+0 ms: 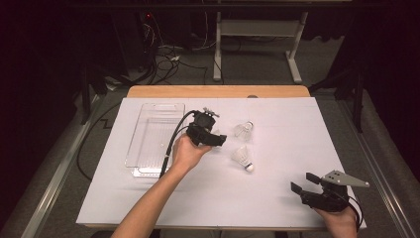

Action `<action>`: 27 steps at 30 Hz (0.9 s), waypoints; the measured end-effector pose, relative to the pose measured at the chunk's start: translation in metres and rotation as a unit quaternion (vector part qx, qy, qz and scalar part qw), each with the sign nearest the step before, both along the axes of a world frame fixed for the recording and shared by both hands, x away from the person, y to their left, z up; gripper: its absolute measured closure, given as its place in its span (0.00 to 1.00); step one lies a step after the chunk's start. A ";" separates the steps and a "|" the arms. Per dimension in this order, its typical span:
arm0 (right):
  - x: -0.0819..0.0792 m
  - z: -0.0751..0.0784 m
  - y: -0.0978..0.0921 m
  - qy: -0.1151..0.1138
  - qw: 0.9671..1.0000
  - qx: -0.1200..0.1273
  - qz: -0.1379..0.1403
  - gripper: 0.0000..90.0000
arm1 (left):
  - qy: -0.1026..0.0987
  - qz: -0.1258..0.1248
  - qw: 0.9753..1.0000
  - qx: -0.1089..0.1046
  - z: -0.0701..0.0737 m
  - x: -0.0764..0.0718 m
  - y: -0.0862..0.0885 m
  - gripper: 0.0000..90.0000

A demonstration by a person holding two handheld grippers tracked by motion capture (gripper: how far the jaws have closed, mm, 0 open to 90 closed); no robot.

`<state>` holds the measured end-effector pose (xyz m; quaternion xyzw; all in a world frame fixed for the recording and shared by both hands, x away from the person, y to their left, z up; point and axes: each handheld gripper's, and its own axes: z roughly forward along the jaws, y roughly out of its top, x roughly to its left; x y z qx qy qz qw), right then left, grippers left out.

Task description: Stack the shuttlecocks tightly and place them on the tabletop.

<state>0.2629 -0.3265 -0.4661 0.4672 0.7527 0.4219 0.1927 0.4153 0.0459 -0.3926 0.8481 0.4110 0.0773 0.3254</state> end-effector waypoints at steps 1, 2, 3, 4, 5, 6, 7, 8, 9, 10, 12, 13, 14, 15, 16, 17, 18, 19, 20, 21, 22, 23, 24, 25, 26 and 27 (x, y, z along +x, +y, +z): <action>0.000 0.000 0.000 -0.001 1.000 0.000 0.000 0.31 | 0.000 -0.001 1.000 -0.001 -0.001 -0.001 -0.001 0.41; 0.000 0.000 0.000 0.000 1.000 0.000 -0.001 0.31 | 0.000 -0.001 1.000 -0.001 -0.001 -0.001 -0.001 0.41; 0.000 0.000 0.000 0.000 1.000 0.000 -0.001 0.31 | 0.000 -0.004 1.000 0.000 -0.001 -0.002 -0.001 0.41; 0.000 0.000 0.000 0.000 1.000 0.001 -0.001 0.31 | -0.001 -0.003 1.000 -0.001 -0.002 -0.003 -0.001 0.40; 0.000 0.000 0.000 0.000 1.000 0.001 -0.001 0.31 | -0.001 -0.003 1.000 -0.001 -0.002 -0.003 -0.001 0.40; 0.000 0.000 0.000 0.000 1.000 0.000 0.000 0.31 | 0.001 -0.005 1.000 0.000 -0.002 -0.004 -0.001 0.40; 0.000 0.000 0.000 0.000 1.000 0.000 0.000 0.31 | 0.000 -0.005 1.000 -0.001 -0.003 -0.005 -0.002 0.40; 0.000 0.000 0.000 -0.001 1.000 -0.001 0.000 0.31 | 0.002 -0.008 1.000 0.001 -0.003 -0.006 -0.001 0.40; 0.000 0.000 0.000 -0.001 1.000 0.000 0.000 0.31 | 0.003 -0.007 1.000 0.000 -0.004 -0.007 -0.001 0.40; 0.000 0.000 0.000 -0.001 1.000 0.000 0.000 0.31 | 0.003 -0.007 1.000 0.000 -0.004 -0.007 -0.001 0.40; 0.000 0.000 0.000 0.000 1.000 0.000 0.000 0.31 | 0.002 -0.006 1.000 -0.001 -0.005 -0.009 0.000 0.40; 0.000 0.000 0.000 -0.001 1.000 -0.001 0.000 0.31 | 0.002 -0.008 1.000 0.001 -0.005 -0.009 0.001 0.40; 0.000 0.000 0.000 -0.002 1.000 -0.002 0.001 0.31 | 0.002 -0.007 1.000 -0.001 -0.006 -0.010 0.002 0.40; 0.000 0.000 0.000 -0.002 1.000 -0.002 0.001 0.31 | 0.002 -0.006 1.000 -0.002 -0.006 -0.011 0.002 0.40; 0.000 0.000 0.000 -0.002 1.000 -0.002 0.001 0.31 | 0.002 -0.006 1.000 -0.001 -0.007 -0.011 0.002 0.40; 0.000 0.000 0.000 -0.002 1.000 -0.002 0.001 0.31 | 0.003 -0.008 1.000 0.000 -0.007 -0.012 0.003 0.40; 0.000 0.000 0.000 -0.002 1.000 -0.002 0.001 0.31 | 0.004 -0.007 1.000 -0.002 -0.007 -0.013 0.004 0.40; 0.000 0.000 0.000 -0.002 1.000 -0.002 0.001 0.31 | 0.003 -0.006 1.000 -0.002 -0.007 -0.013 0.004 0.40; 0.000 0.000 0.000 -0.002 1.000 -0.002 0.001 0.31 | 0.003 -0.006 1.000 -0.002 -0.007 -0.013 0.004 0.40; 0.000 0.000 0.000 -0.002 1.000 -0.002 0.001 0.31 | 0.003 -0.008 1.000 -0.001 -0.007 -0.014 0.005 0.40; 0.000 0.000 0.000 -0.002 1.000 -0.002 0.001 0.31 | 0.003 -0.008 1.000 -0.002 -0.007 -0.015 0.005 0.40; 0.000 0.000 0.000 -0.002 1.000 -0.002 0.001 0.31 | 0.003 -0.008 1.000 -0.002 -0.007 -0.015 0.005 0.40; 0.000 0.000 0.000 -0.002 1.000 -0.003 0.001 0.31 | 0.002 -0.008 1.000 -0.002 -0.007 -0.016 0.006 0.40; 0.000 0.000 0.000 -0.002 1.000 -0.003 0.001 0.31 | 0.002 -0.007 1.000 -0.002 -0.007 -0.016 0.006 0.40; 0.000 0.000 0.000 -0.002 1.000 -0.002 0.001 0.31 | 0.003 -0.007 1.000 -0.002 -0.007 -0.017 0.006 0.40; 0.000 0.000 0.000 -0.002 1.000 -0.002 0.001 0.31 | 0.003 -0.007 1.000 -0.002 -0.007 -0.017 0.006 0.40</action>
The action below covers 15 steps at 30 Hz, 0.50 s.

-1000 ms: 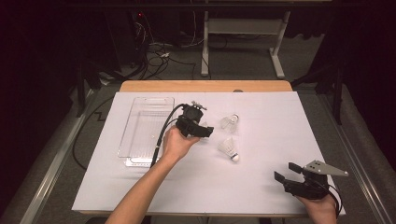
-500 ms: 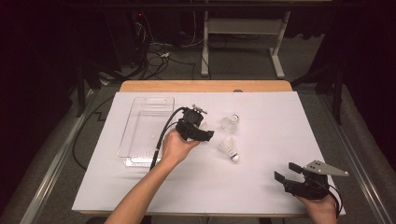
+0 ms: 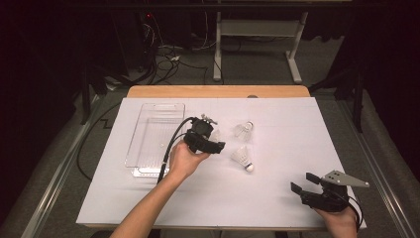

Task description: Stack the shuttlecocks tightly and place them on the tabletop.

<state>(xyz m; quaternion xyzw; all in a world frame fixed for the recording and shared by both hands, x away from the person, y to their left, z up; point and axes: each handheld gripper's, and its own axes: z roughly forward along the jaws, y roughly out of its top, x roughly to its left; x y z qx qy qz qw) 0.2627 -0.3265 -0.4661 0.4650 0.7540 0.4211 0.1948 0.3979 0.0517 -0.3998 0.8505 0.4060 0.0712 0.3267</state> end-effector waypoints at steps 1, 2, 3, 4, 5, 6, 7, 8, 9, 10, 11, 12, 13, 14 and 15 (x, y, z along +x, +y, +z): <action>0.000 0.000 0.000 0.000 1.000 0.000 0.000 0.31 | -0.001 0.000 1.000 0.003 -0.001 -0.002 0.000 0.40; 0.000 0.000 0.000 0.000 1.000 0.000 0.000 0.31 | -0.001 0.000 1.000 0.003 -0.001 -0.002 0.000 0.40; 0.000 0.000 0.000 0.000 1.000 0.000 0.000 0.31 | 0.001 -0.003 1.000 0.005 -0.001 -0.002 0.000 0.40; 0.000 0.000 0.000 0.000 1.000 0.000 0.000 0.31 | 0.002 -0.004 1.000 0.007 -0.001 -0.003 0.001 0.40; 0.000 0.000 0.000 0.000 1.000 0.000 0.000 0.31 | 0.000 -0.002 1.000 0.004 -0.001 -0.004 0.000 0.40; 0.000 0.000 0.000 0.000 1.000 0.000 0.000 0.31 | 0.000 -0.005 1.000 0.007 -0.001 -0.005 0.001 0.40; 0.000 0.000 0.000 0.000 1.000 0.000 0.000 0.31 | 0.000 -0.005 1.000 0.007 -0.001 -0.005 0.001 0.40; 0.000 0.000 0.000 0.000 1.000 0.000 0.000 0.31 | -0.001 -0.004 1.000 0.003 -0.001 -0.006 0.001 0.40; 0.000 0.000 0.000 0.000 1.000 0.000 0.000 0.31 | 0.000 -0.005 1.000 0.005 -0.001 -0.007 0.001 0.40; 0.000 0.000 0.000 0.001 1.000 0.001 0.000 0.31 | -0.001 -0.005 1.000 0.005 -0.001 -0.008 0.001 0.40; 0.000 0.000 0.000 0.000 1.000 0.000 0.000 0.31 | 0.001 -0.008 1.000 0.006 -0.001 -0.009 0.002 0.40; 0.000 0.000 0.000 0.000 1.000 0.000 0.000 0.31 | 0.001 -0.007 1.000 0.005 -0.001 -0.009 0.002 0.40; 0.000 0.000 0.000 0.000 1.000 0.000 0.000 0.31 | 0.001 -0.007 1.000 0.005 -0.001 -0.009 0.002 0.40; 0.000 0.000 0.000 0.000 1.000 0.000 0.000 0.31 | 0.000 -0.005 1.000 0.003 -0.002 -0.010 0.002 0.40; 0.000 0.000 0.000 0.000 1.000 0.000 0.000 0.31 | 0.003 -0.009 1.000 0.007 -0.003 -0.011 0.003 0.40</action>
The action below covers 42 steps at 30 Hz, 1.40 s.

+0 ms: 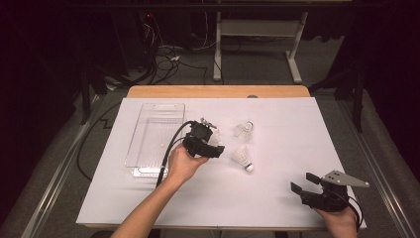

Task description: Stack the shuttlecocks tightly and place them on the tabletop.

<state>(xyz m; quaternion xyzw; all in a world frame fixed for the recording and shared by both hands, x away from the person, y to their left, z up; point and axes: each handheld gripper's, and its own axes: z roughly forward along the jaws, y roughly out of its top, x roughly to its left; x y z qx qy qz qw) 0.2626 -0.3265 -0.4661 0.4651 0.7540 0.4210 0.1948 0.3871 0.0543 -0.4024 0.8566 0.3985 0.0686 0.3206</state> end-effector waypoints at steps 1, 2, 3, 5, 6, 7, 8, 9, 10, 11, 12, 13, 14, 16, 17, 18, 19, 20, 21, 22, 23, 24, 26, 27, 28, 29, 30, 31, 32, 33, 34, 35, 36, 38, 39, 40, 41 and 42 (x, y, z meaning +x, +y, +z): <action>0.000 0.000 0.000 0.000 1.000 0.000 0.000 0.31 | -0.001 0.002 1.000 -0.002 -0.001 -0.001 0.000 0.40; 0.000 0.000 0.000 0.000 1.000 0.000 0.000 0.31 | -0.001 -0.001 1.000 0.001 -0.001 -0.002 0.000 0.40; 0.000 0.000 0.000 0.000 1.000 0.000 0.000 0.31 | -0.001 -0.001 1.000 0.001 -0.001 -0.002 0.000 0.40; 0.000 0.000 0.000 0.001 1.000 0.001 -0.001 0.31 | 0.001 -0.004 1.000 0.002 0.000 -0.004 0.000 0.40; 0.000 0.000 0.000 0.001 1.000 0.001 -0.001 0.31 | 0.001 -0.004 1.000 0.002 0.000 -0.004 0.000 0.40; 0.000 0.000 0.000 0.001 1.000 0.001 0.000 0.31 | -0.001 -0.002 1.000 0.000 -0.001 -0.005 0.000 0.40; 0.000 0.000 0.000 0.000 1.000 0.000 0.000 0.31 | 0.001 -0.005 1.000 0.002 -0.001 -0.006 0.000 0.40; 0.000 0.000 0.000 0.001 1.000 0.001 0.000 0.31 | 0.001 -0.004 1.000 0.000 -0.001 -0.007 0.000 0.40; 0.000 0.000 0.000 0.000 1.000 0.000 0.000 0.31 | 0.001 -0.005 1.000 0.002 -0.001 -0.007 0.000 0.40; 0.000 0.000 0.000 0.001 1.000 0.001 0.000 0.31 | 0.002 -0.003 1.000 0.000 -0.002 -0.008 0.000 0.40; 0.000 0.000 0.000 0.000 1.000 0.000 0.001 0.31 | 0.003 -0.003 1.000 0.001 -0.003 -0.009 0.000 0.40; 0.000 0.000 0.000 0.001 1.000 0.001 0.000 0.31 | 0.003 -0.003 1.000 0.001 -0.003 -0.009 0.000 0.40; 0.000 0.000 0.000 0.000 1.000 0.000 0.001 0.31 | 0.005 -0.002 1.000 0.007 -0.004 -0.010 0.000 0.39; 0.000 0.000 0.000 0.000 1.000 0.000 0.001 0.31 | 0.002 -0.005 1.000 0.014 -0.005 -0.012 0.000 0.39; 0.000 0.000 0.000 0.000 1.000 0.000 0.001 0.31 | 0.001 -0.004 1.000 0.015 -0.005 -0.013 -0.001 0.39; 0.000 0.000 0.000 -0.001 1.000 0.000 0.001 0.31 | 0.002 -0.005 1.000 0.015 -0.006 -0.014 0.000 0.38; 0.000 0.000 0.000 0.000 1.000 0.000 0.001 0.31 | 0.002 -0.005 1.000 0.013 -0.006 -0.015 0.000 0.38; 0.000 0.000 0.000 0.000 1.000 0.000 0.001 0.31 | 0.003 -0.005 1.000 0.013 -0.006 -0.015 0.000 0.38; 0.000 0.000 0.000 0.000 1.000 0.001 0.000 0.31 | 0.003 -0.004 1.000 0.013 -0.006 -0.016 0.000 0.38; 0.000 0.000 0.000 0.000 1.000 0.000 0.001 0.31 | 0.003 -0.007 1.000 0.013 -0.006 -0.016 0.001 0.38; 0.000 0.000 0.000 -0.001 1.000 0.000 0.001 0.31 | 0.003 -0.007 1.000 0.013 -0.006 -0.016 0.001 0.38; 0.000 0.000 0.000 -0.001 1.000 -0.001 0.001 0.31 | 0.002 -0.003 1.000 0.010 -0.007 -0.018 0.001 0.38; 0.000 0.000 0.000 0.001 1.000 0.001 0.000 0.31 | 0.004 -0.006 1.000 0.012 -0.007 -0.019 0.002 0.37; 0.000 0.000 0.000 0.001 1.000 0.001 0.001 0.31 | 0.004 -0.005 1.000 0.010 -0.007 -0.019 0.002 0.37; 0.000 0.000 0.000 0.001 1.000 0.001 0.001 0.31 | 0.004 -0.005 1.000 0.010 -0.007 -0.019 0.002 0.37; 0.000 0.000 0.000 0.000 1.000 0.001 0.001 0.31 | 0.003 -0.003 1.000 0.009 -0.008 -0.020 0.002 0.37; 0.000 0.000 0.000 0.000 1.000 0.001 0.001 0.31 | 0.004 -0.006 1.000 0.011 -0.008 -0.021 0.002 0.37; 0.000 0.000 0.000 0.000 1.000 0.001 0.001 0.31 | 0.006 -0.007 1.000 0.011 -0.008 -0.021 0.002 0.37; 0.000 0.000 0.001 0.001 1.000 0.001 0.001 0.31 | 0.006 -0.008 1.000 0.008 -0.008 -0.022 0.002 0.37; 0.000 0.000 0.000 0.000 1.000 0.000 0.001 0.31 | 0.007 -0.007 1.000 0.007 -0.009 -0.023 0.002 0.36; 0.000 0.000 0.001 0.001 1.000 0.001 0.000 0.31 | 0.008 -0.008 1.000 0.007 -0.009 -0.024 0.002 0.36; 0.000 0.000 0.001 0.001 1.000 0.001 0.000 0.31 | 0.009 -0.009 1.000 0.008 -0.009 -0.024 0.002 0.36; 0.000 0.000 0.001 0.001 1.000 0.001 0.000 0.31 | 0.012 -0.011 1.000 0.009 -0.009 -0.025 0.002 0.36; 0.000 0.000 0.001 0.001 1.000 0.001 0.000 0.31 | 0.014 -0.011 1.000 0.011 -0.010 -0.026 0.002 0.36; 0.000 0.000 0.001 0.001 1.000 0.001 0.000 0.31 | 0.014 -0.011 1.000 0.011 -0.010 -0.026 0.002 0.36; 0.000 0.000 0.001 0.001 1.000 0.001 0.000 0.31 | 0.014 -0.012 1.000 0.011 -0.011 -0.027 0.002 0.36; 0.000 0.000 0.001 0.000 1.000 0.000 0.001 0.31 | 0.014 -0.012 1.000 0.011 -0.011 -0.028 0.002 0.36; 0.000 0.000 0.001 0.001 1.000 0.001 0.001 0.31 | 0.014 -0.012 1.000 0.010 -0.012 -0.029 0.002 0.36</action>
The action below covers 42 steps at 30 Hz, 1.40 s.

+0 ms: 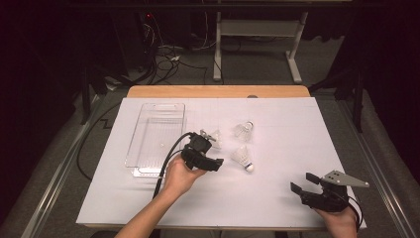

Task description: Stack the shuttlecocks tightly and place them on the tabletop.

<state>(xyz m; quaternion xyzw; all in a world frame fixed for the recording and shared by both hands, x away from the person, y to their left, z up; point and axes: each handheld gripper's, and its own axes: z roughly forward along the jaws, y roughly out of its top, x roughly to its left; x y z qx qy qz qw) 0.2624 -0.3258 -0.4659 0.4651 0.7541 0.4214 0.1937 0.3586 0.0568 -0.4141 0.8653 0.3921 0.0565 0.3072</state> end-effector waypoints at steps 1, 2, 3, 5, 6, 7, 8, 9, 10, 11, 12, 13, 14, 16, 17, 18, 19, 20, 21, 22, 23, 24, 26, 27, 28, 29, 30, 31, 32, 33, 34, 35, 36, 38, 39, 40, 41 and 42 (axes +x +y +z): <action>0.000 0.000 0.000 0.000 1.000 0.000 0.000 0.31 | 0.000 0.000 1.000 0.000 0.000 0.000 0.000 0.35; 0.000 0.000 0.000 -0.001 1.000 -0.001 0.000 0.31 | 0.000 0.001 1.000 0.000 -0.001 -0.001 0.000 0.35; 0.000 0.000 0.000 0.000 1.000 0.000 0.000 0.31 | 0.001 0.000 1.000 0.000 -0.001 -0.001 0.001 0.35; 0.000 0.000 0.000 0.000 1.000 0.000 0.000 0.31 | 0.001 0.001 1.000 0.000 -0.002 -0.003 0.002 0.34; 0.000 0.000 0.000 -0.001 1.000 -0.002 0.001 0.31 | 0.001 0.001 1.000 0.000 -0.003 -0.004 0.003 0.34; 0.000 0.000 0.000 -0.001 1.000 -0.001 0.000 0.31 | -0.006 0.003 1.000 0.007 -0.003 -0.006 0.003 0.34; 0.000 0.000 0.000 -0.001 1.000 -0.001 0.000 0.31 | -0.006 0.003 1.000 0.007 -0.003 -0.006 0.003 0.34; 0.000 0.000 0.000 0.000 1.000 -0.001 0.000 0.31 | -0.012 0.003 1.000 0.015 -0.004 -0.008 0.002 0.34; 0.000 0.000 0.000 0.000 1.000 -0.001 0.000 0.31 | -0.011 0.000 1.000 0.015 -0.004 -0.009 0.003 0.34; 0.000 0.000 0.000 0.000 1.000 -0.001 0.000 0.31 | -0.011 0.000 1.000 0.012 -0.004 -0.010 0.003 0.33; 0.000 0.000 0.000 -0.001 1.000 -0.002 0.000 0.31 | -0.010 -0.002 1.000 0.012 -0.004 -0.011 0.003 0.33; 0.000 0.000 0.000 -0.001 1.000 -0.002 0.000 0.31 | -0.013 -0.001 1.000 0.013 -0.004 -0.012 0.003 0.33; 0.000 0.000 0.000 0.000 1.000 -0.001 0.000 0.31 | -0.012 -0.002 1.000 0.010 -0.005 -0.013 0.004 0.33; 0.000 0.000 0.000 0.000 1.000 -0.001 0.000 0.31 | -0.011 -0.005 1.000 0.011 -0.005 -0.015 0.005 0.33; 0.000 0.000 0.000 0.000 1.000 -0.001 0.000 0.31 | -0.011 -0.005 1.000 0.011 -0.005 -0.015 0.005 0.33; 0.000 0.000 0.000 0.000 1.000 -0.001 0.000 0.31 | -0.010 -0.003 1.000 0.010 -0.006 -0.016 0.005 0.33; 0.000 0.000 0.000 0.000 1.000 -0.001 0.000 0.31 | -0.009 -0.005 1.000 0.011 -0.006 -0.017 0.006 0.33; 0.000 0.000 0.000 0.000 1.000 -0.001 0.000 0.31 | -0.010 -0.003 1.000 0.009 -0.007 -0.017 0.006 0.33; 0.000 0.000 0.000 0.000 1.000 -0.001 0.000 0.31 | -0.010 -0.005 1.000 0.010 -0.007 -0.019 0.007 0.33; 0.000 0.000 0.000 0.001 1.000 -0.001 0.000 0.31 | -0.009 -0.003 1.000 0.007 -0.008 -0.020 0.008 0.33; 0.000 0.000 0.000 0.001 1.000 -0.001 0.000 0.31 | -0.009 -0.003 1.000 0.007 -0.008 -0.020 0.008 0.33; 0.000 0.000 0.000 0.001 1.000 0.000 0.000 0.31 | -0.010 -0.004 1.000 0.007 -0.008 -0.021 0.008 0.33; 0.000 0.000 0.000 0.002 1.000 0.000 -0.001 0.31 | -0.010 -0.005 1.000 0.007 -0.009 -0.023 0.009 0.33; 0.000 0.000 0.000 0.000 1.000 0.000 0.000 0.31 | -0.010 -0.005 1.000 0.006 -0.009 -0.024 0.009 0.33; 0.000 0.000 0.000 0.001 1.000 0.000 0.000 0.31 | -0.011 -0.005 1.000 0.007 -0.010 -0.025 0.010 0.33; 0.000 0.000 0.000 0.001 1.000 0.000 0.000 0.31 | -0.010 -0.006 1.000 0.003 -0.010 -0.026 0.010 0.33; 0.000 0.000 0.000 0.001 1.000 0.000 0.000 0.31 | -0.010 -0.006 1.000 0.003 -0.010 -0.026 0.010 0.33; 0.000 0.000 0.000 0.000 1.000 -0.001 0.000 0.31 | -0.010 -0.005 1.000 0.002 -0.011 -0.028 0.011 0.33; 0.000 0.000 0.000 0.001 1.000 -0.001 0.000 0.31 | -0.010 -0.005 1.000 0.002 -0.011 -0.028 0.011 0.33; 0.000 0.000 0.000 0.001 1.000 -0.001 0.000 0.31 | -0.010 -0.005 1.000 0.002 -0.011 -0.029 0.011 0.33; 0.000 0.000 0.000 0.001 1.000 -0.001 0.000 0.31 | -0.011 -0.006 1.000 0.004 -0.011 -0.029 0.012 0.34; 0.000 0.000 0.000 0.001 1.000 -0.001 0.000 0.31 | -0.009 -0.004 1.000 0.002 -0.012 -0.030 0.012 0.34; 0.000 0.000 0.000 0.001 1.000 -0.001 0.000 0.31 | -0.009 -0.006 1.000 0.003 -0.013 -0.031 0.013 0.34; 0.000 0.000 0.000 0.001 1.000 -0.001 0.000 0.31 | -0.012 -0.005 1.000 0.001 -0.014 -0.034 0.015 0.34; 0.000 0.000 0.000 0.001 1.000 -0.001 0.000 0.31 | -0.012 -0.005 1.000 0.001 -0.014 -0.034 0.015 0.34; 0.000 0.000 0.000 0.000 1.000 -0.001 0.000 0.31 | -0.013 -0.007 1.000 0.003 -0.015 -0.035 0.015 0.34; 0.000 0.000 0.000 0.001 1.000 -0.001 0.000 0.31 | -0.015 -0.007 1.000 0.006 -0.015 -0.037 0.015 0.34; 0.000 0.000 0.000 0.001 1.000 -0.001 0.000 0.31 | -0.015 -0.007 1.000 0.006 -0.015 -0.037 0.015 0.34</action>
